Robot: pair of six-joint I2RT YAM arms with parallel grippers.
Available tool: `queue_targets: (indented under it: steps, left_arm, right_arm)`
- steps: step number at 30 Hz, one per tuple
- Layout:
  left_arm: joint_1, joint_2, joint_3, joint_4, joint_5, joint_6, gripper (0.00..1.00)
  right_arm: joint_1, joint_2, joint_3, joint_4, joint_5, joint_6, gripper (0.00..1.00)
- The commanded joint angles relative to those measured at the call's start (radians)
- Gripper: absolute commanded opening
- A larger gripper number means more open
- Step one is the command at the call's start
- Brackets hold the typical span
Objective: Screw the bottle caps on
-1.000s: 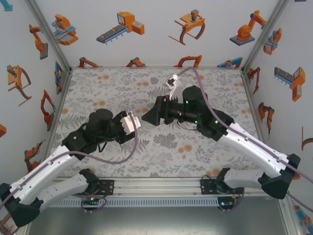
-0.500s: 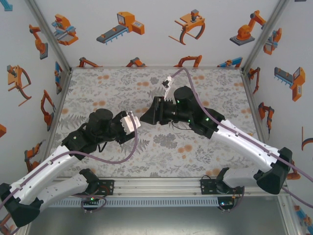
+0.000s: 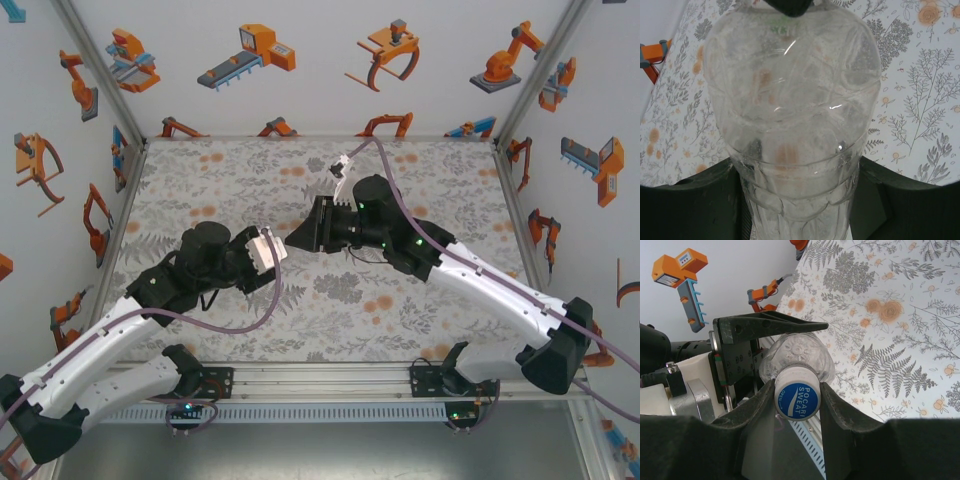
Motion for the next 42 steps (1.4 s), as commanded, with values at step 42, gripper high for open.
queue_targets:
  steps: [42]
  left_arm:
    - [0.0, -0.028, -0.024, 0.04, 0.027, -0.014, 0.88]
  right_arm:
    - [-0.16, 0.742, 0.695, -0.485, 0.405, -0.582, 0.07]
